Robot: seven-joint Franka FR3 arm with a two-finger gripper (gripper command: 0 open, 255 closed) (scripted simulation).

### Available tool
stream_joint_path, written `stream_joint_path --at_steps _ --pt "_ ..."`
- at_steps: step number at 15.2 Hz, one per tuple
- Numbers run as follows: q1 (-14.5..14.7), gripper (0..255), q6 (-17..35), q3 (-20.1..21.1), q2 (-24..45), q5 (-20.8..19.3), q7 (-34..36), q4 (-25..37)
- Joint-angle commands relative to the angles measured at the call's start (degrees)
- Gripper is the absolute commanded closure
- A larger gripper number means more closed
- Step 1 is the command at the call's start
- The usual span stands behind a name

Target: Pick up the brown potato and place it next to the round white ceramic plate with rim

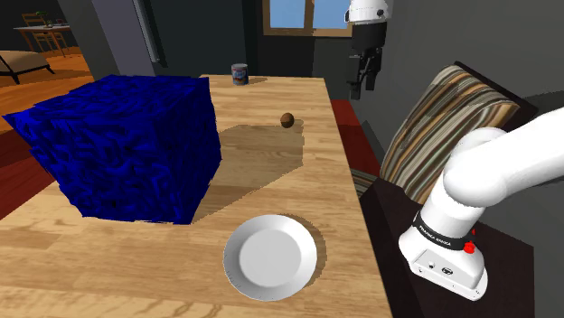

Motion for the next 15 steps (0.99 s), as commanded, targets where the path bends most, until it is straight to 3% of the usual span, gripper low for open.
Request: stream_joint_path --at_steps 1,8,15 --pt "0.0 0 0.0 0.0 0.0 0.0 0.0 0.0" --pt "-2.6 0 7.8 2.6 16.1 -0.6 7.9 6.5" --pt "-4.7 0 12.2 3.8 32.5 -2.9 15.9 16.5"
